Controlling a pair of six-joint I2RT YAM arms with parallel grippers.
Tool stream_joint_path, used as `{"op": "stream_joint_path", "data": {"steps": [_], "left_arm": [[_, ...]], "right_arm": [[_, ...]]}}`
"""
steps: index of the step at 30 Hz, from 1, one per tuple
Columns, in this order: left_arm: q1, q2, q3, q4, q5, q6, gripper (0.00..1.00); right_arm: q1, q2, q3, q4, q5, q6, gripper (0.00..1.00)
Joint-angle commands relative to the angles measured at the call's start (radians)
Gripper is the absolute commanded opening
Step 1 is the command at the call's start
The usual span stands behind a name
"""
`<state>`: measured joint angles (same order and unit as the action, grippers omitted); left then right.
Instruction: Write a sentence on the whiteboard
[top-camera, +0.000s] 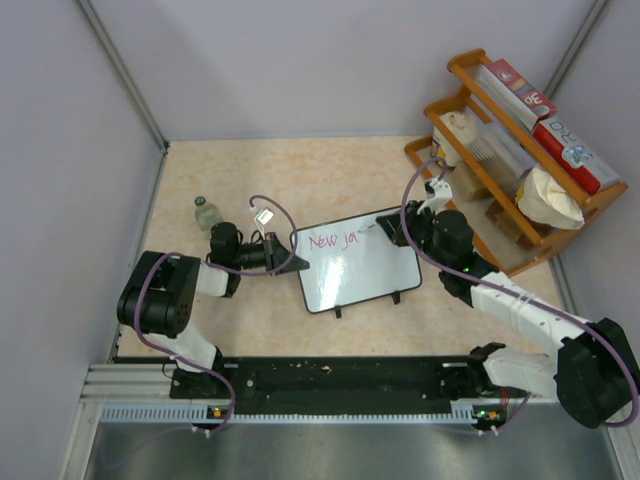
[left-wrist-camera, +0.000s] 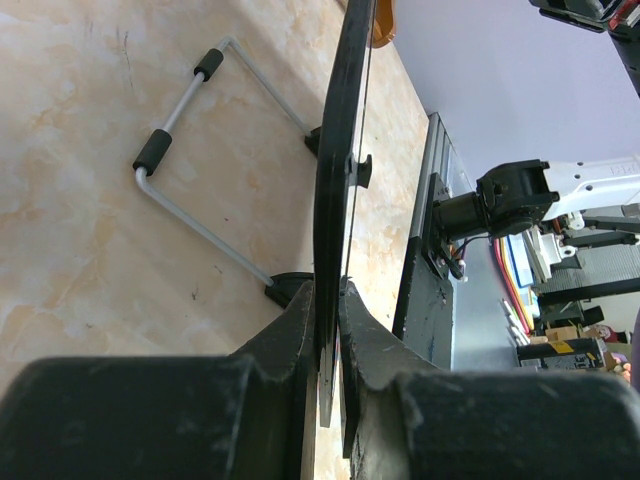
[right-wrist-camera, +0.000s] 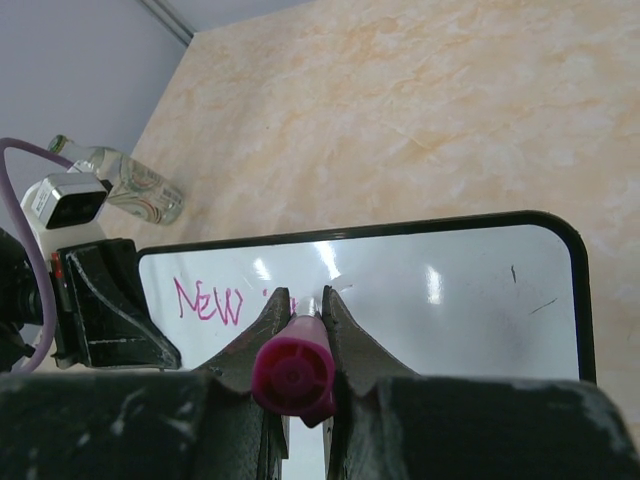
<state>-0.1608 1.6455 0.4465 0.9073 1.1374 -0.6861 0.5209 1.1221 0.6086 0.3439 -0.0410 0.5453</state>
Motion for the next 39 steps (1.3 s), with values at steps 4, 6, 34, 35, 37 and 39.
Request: {"op": "stream_joint_path", "data": {"steps": [4,6,34,35,37,39], "left_arm": [[0.001,0.008,-0.011,0.021,-0.010,0.005,0.00],[0.001,0.008,-0.011,0.021,-0.010,0.003,0.00],[0.003,0.007,-0.012,0.022,-0.010,0.005,0.00],[0.003,0.007,-0.012,0.022,-0.010,0.005,0.00],[0.003,0.008,-0.012,0.022,-0.008,0.003,0.00],[0.001,0.007,-0.011,0.022,-0.010,0.005,0.00]], "right_arm": [[-0.010,-0.004,-0.023,0.018,0.006,-0.028,0.00],[-0.010,-0.004,-0.030,0.018,-0.002,-0.027,0.00],[-0.009,-0.033,-0.149,0.083,-0.085,0.038,0.00],[-0.009,-0.038,-0.144,0.080,-0.085,0.044,0.00],[-0.009,-0.065,-0.124,0.066,-0.080,0.047,0.00],[-0.010,-0.084,-0.109,0.060,-0.069,0.047,0.00]]}}
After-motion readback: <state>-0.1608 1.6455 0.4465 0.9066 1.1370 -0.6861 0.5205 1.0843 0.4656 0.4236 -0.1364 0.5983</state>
